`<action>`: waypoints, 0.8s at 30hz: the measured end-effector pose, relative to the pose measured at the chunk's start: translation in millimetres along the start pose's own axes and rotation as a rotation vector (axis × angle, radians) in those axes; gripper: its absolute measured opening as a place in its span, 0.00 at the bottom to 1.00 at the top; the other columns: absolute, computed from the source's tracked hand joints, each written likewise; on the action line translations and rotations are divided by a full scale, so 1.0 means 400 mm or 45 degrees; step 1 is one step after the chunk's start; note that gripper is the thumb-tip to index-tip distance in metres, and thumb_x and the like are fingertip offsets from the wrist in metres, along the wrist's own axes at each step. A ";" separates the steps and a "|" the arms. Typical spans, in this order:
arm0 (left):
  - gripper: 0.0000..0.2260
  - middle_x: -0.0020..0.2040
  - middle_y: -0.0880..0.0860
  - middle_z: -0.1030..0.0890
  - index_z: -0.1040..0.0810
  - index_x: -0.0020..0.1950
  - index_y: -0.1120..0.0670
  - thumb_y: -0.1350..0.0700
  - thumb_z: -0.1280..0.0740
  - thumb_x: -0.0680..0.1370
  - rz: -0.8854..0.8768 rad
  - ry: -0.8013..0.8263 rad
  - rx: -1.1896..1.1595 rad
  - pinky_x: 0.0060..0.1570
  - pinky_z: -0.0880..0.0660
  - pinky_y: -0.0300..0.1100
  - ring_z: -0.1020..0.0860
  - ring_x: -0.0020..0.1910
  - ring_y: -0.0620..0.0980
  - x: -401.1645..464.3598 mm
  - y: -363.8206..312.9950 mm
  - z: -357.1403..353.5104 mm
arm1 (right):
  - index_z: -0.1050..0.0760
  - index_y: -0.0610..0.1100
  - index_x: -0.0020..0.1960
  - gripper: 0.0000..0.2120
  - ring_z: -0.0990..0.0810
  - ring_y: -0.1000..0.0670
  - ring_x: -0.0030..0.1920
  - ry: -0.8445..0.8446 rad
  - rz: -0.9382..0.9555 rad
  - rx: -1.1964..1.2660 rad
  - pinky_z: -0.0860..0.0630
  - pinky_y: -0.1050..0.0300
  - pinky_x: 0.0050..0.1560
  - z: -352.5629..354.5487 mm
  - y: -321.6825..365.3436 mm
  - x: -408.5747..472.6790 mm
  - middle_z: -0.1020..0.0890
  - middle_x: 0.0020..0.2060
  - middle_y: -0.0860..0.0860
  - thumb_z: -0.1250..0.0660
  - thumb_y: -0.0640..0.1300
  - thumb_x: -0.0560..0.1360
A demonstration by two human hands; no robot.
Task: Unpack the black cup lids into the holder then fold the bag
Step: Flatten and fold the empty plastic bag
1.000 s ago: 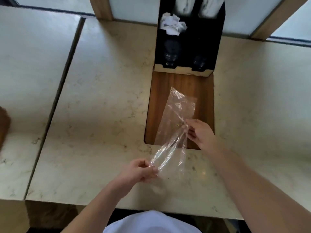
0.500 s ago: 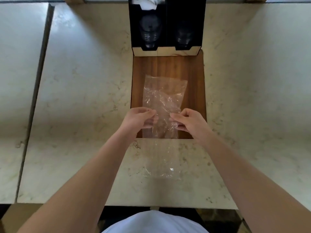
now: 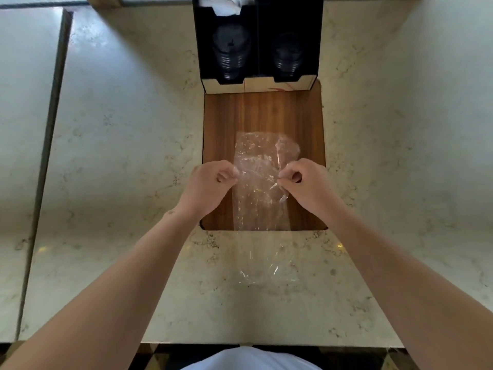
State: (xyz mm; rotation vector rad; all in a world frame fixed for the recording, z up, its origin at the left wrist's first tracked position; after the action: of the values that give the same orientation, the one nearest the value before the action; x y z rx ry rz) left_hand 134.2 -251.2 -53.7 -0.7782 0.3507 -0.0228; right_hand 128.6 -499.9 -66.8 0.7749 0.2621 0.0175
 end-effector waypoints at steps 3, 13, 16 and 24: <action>0.04 0.46 0.50 0.16 0.13 0.51 0.53 0.58 0.28 0.80 -0.240 -0.094 0.293 0.48 0.20 0.50 0.20 0.47 0.50 0.005 0.017 -0.004 | 0.15 0.47 0.45 0.01 0.22 0.53 0.43 -0.074 0.229 -0.260 0.22 0.56 0.45 -0.003 -0.013 -0.007 0.20 0.42 0.53 0.24 0.43 0.75; 0.03 0.45 0.48 0.17 0.14 0.49 0.53 0.58 0.27 0.80 -0.512 -0.057 0.214 0.46 0.24 0.43 0.23 0.48 0.49 0.005 0.009 -0.035 | 0.17 0.39 0.42 0.04 0.23 0.45 0.40 -0.185 0.668 -0.386 0.22 0.47 0.39 -0.023 -0.053 -0.019 0.20 0.38 0.45 0.28 0.34 0.76; 0.03 0.41 0.56 0.17 0.12 0.47 0.58 0.64 0.25 0.77 -0.787 -0.170 0.428 0.40 0.23 0.48 0.22 0.42 0.56 -0.013 0.028 -0.039 | 0.16 0.39 0.45 0.05 0.23 0.43 0.41 -0.155 0.778 -0.419 0.22 0.46 0.39 -0.015 -0.070 -0.027 0.20 0.40 0.43 0.30 0.35 0.77; 0.17 0.56 0.61 0.15 0.14 0.58 0.61 0.73 0.29 0.72 -1.079 -0.077 0.829 0.49 0.20 0.56 0.18 0.55 0.63 -0.069 0.079 -0.035 | 0.20 0.45 0.69 0.23 0.22 0.37 0.58 0.037 0.858 -0.716 0.23 0.40 0.52 0.021 -0.116 -0.054 0.19 0.63 0.40 0.29 0.31 0.75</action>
State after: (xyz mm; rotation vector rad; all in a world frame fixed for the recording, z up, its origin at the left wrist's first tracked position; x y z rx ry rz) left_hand 100.2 -233.9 -76.2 -0.2300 -0.0741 -0.8664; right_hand 106.1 -541.5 -88.4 0.2718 0.0061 0.7109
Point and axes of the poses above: each hand's wrist, its own x-axis towards the middle knuckle, its own z-axis out of the back of the hand, y = z × x, the point moved 1 cm from there along x, towards the middle knuckle
